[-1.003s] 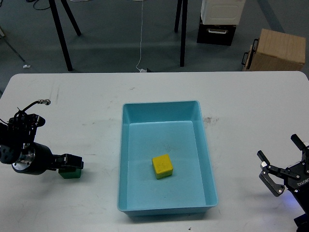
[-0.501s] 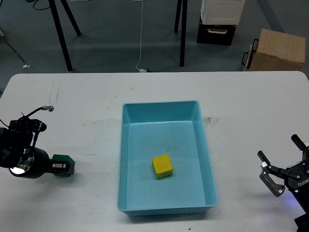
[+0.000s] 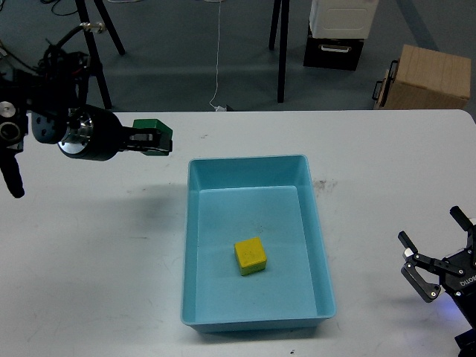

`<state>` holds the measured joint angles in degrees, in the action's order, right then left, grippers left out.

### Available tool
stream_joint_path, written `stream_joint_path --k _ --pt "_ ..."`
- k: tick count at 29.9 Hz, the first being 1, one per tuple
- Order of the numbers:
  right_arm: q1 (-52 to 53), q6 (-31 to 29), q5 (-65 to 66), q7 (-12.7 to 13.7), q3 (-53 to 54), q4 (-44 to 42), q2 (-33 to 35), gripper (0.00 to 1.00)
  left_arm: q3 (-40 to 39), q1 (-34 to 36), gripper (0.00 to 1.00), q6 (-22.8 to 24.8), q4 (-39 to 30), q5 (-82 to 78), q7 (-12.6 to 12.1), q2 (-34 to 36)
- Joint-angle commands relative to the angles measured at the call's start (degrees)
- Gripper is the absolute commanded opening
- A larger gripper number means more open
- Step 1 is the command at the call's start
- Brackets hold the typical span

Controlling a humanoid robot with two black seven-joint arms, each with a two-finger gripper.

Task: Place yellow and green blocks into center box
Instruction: 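Lift the green cube with the left gripper and carry it over the tray, then release the green cube beside the yellow cube and lift the left gripper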

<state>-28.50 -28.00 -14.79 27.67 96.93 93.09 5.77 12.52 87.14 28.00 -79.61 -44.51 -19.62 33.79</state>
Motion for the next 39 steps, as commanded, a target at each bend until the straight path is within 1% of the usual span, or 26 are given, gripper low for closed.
stream_joint_path --k 1,6,13,16,21,23,25,27,29,31,32,33,39 --pt "0.0 0.0 0.0 -0.1 0.3 -0.1 -0.1 0.99 3.3 2.7 0.0 0.0 1.0 1.0 0.0 -10.5" --pt "-0.1 0.0 0.0 -0.1 0.7 -0.5 -0.1 0.99 4.6 2.9 0.0 0.0 -0.1 1.0 0.0 -18.5" --pt "-0.2 0.0 0.0 -0.1 0.7 -1.1 -0.1 0.99 11.3 2.7 0.0 0.0 0.2 0.8 -0.1 -28.7" --pt "-0.2 0.0 0.0 -0.1 0.8 -1.1 0.0 0.99 13.6 2.6 0.01 0.0 0.4 0.8 -0.2 -30.3" --pt "-0.4 0.0 0.0 -0.1 0.7 -1.1 0.0 0.99 13.8 2.6 0.08 0.0 0.9 0.8 -0.1 -29.7" --pt "-0.4 0.0 0.0 -0.1 0.6 -1.1 -0.1 0.99 13.9 2.6 0.25 0.0 0.9 0.8 0.3 -29.4" --pt "-0.4 0.0 0.0 -0.1 0.5 -1.1 -0.1 0.99 14.1 2.6 0.31 0.0 0.9 0.7 0.6 -28.8" --pt "-0.4 0.0 0.0 -0.1 0.5 -1.1 -0.1 0.99 14.0 2.6 0.42 0.0 0.9 0.8 0.8 -28.3" --pt "-0.4 0.0 0.0 -0.1 0.6 -1.1 -0.1 0.99 14.0 2.7 0.5 0.0 0.9 0.8 1.3 -28.0" --pt "-0.5 0.0 0.0 -0.1 0.7 -1.1 -0.1 0.99 13.9 2.9 0.66 0.0 0.9 0.8 1.5 -27.6" --pt "-0.5 0.0 0.0 -0.1 0.7 -1.1 -0.1 0.99 13.9 2.9 0.84 0.0 1.0 0.8 1.5 -27.7" --pt "-0.5 0.0 0.0 -0.1 0.7 -1.1 -0.1 0.99 14.0 2.9 1.0 0.0 1.0 0.8 1.5 -27.7" --pt "-0.5 0.0 0.0 -0.1 0.7 -1.0 -0.1 0.99 13.9 2.9 1.0 0.0 2.2 0.9 1.5 -27.5"
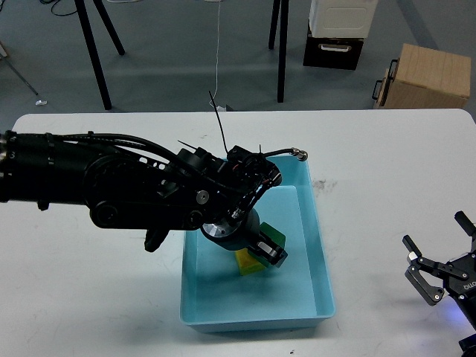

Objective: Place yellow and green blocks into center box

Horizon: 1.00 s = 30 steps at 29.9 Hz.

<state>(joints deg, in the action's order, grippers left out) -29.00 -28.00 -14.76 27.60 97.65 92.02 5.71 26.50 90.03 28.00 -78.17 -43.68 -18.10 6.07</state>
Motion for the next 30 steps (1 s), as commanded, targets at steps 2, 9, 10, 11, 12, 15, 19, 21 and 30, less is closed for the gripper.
stream_joint_path --k 2,9,10,11,12,15,19,21,30 --pt "0.0 0.0 0.0 0.0 0.0 0.1 0.0 0.99 -0.2 0.0 1.0 0.0 0.7 0.1 0.0 0.4" --pt "-0.1 0.0 0.0 0.0 0.0 0.1 -0.1 0.99 -7.8 0.6 1.0 0.0 5.2 2.2 2.0 6.6" --pt "0.0 0.0 0.0 0.0 0.0 0.0 0.0 0.99 -10.6 0.1 1.0 0.0 6.2 2.6 2.7 7.6" --pt "0.3 0.0 0.0 0.0 0.1 0.0 0.1 0.99 -14.5 -0.8 1.0 0.0 7.7 3.0 3.3 8.9" --pt "0.6 0.0 0.1 0.0 0.1 -0.1 0.1 0.99 -18.3 -2.3 1.0 0.0 9.3 3.1 3.6 9.8" --pt "2.1 0.0 0.2 -0.1 0.2 -0.2 0.4 0.99 -34.1 -9.5 1.0 0.0 15.0 3.1 3.7 11.4" --pt "4.1 0.0 0.3 -0.2 0.3 -1.6 1.1 0.99 -58.5 -18.9 1.0 0.0 19.4 3.1 3.7 11.3" --pt "5.0 0.0 0.3 -0.2 0.4 -2.5 1.4 0.99 -68.9 -22.5 1.0 0.0 19.4 3.2 4.0 11.3" --pt "6.1 0.0 0.2 -2.4 1.5 -2.9 1.1 0.99 -114.7 -46.7 1.0 0.0 11.9 11.0 3.0 7.7"
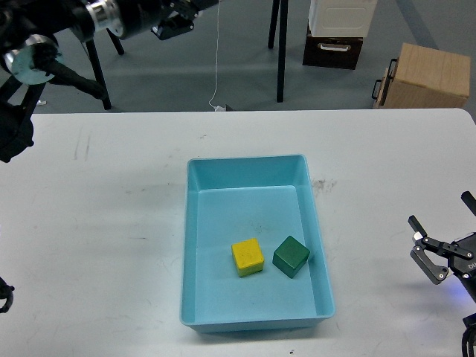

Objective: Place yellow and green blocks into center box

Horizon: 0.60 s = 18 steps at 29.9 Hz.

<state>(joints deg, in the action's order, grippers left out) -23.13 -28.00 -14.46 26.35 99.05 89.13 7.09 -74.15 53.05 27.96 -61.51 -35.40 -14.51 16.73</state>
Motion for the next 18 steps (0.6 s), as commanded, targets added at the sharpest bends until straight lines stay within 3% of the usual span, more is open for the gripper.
stream_joint_path --k 1,6,8,12,18 --pt "0.2 0.0 -0.1 -1.5 0.1 0.0 -0.3 0.99 -17.3 -13.2 1.0 0.0 -7.5 3.1 -0.6 -4.3" --pt "0.1 0.0 -0.1 -3.3 0.0 0.0 -1.1 0.99 -29.8 -34.5 1.0 0.0 -21.9 5.4 -0.6 -15.1" --pt "-0.2 0.0 -0.1 -3.7 0.0 0.0 -1.6 0.99 -31.2 -41.2 1.0 0.0 -25.7 9.0 -0.7 -16.7" --pt "-1.4 0.0 -0.1 -3.8 -0.5 0.1 -2.0 0.99 -31.1 -55.2 1.0 0.0 -31.5 21.5 -1.4 -16.7" --pt "-5.4 0.0 -0.2 -3.8 -0.9 1.4 -3.2 0.99 -24.2 -70.8 1.0 0.0 -32.1 41.4 -1.3 -16.7"
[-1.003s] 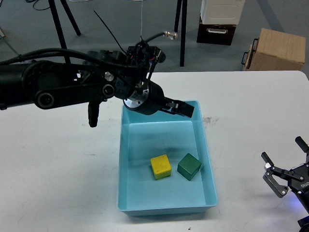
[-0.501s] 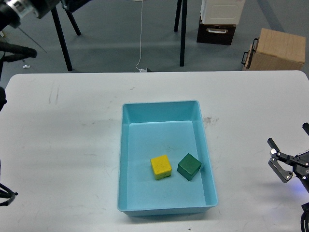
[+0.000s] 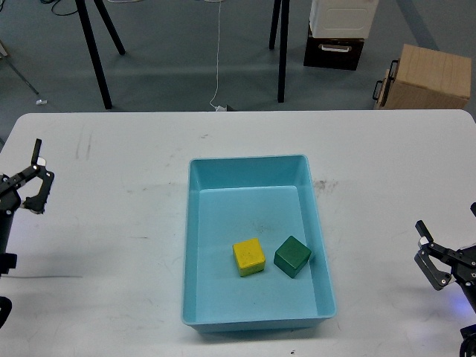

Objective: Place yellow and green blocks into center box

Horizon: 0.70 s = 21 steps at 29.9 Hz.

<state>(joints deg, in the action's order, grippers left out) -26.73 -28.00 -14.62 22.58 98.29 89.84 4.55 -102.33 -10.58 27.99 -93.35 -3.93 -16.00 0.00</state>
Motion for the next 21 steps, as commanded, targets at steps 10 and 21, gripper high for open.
stream_joint_path --k 10,21 --pt "-5.0 0.0 -0.1 0.0 -2.9 3.9 -0.6 0.99 12.6 -15.6 1.0 0.0 -0.9 14.6 0.9 0.0" --pt "-5.7 0.0 -0.1 -0.2 -2.8 4.6 -0.5 0.99 12.9 -15.2 1.0 0.0 -0.9 14.6 0.8 0.0"
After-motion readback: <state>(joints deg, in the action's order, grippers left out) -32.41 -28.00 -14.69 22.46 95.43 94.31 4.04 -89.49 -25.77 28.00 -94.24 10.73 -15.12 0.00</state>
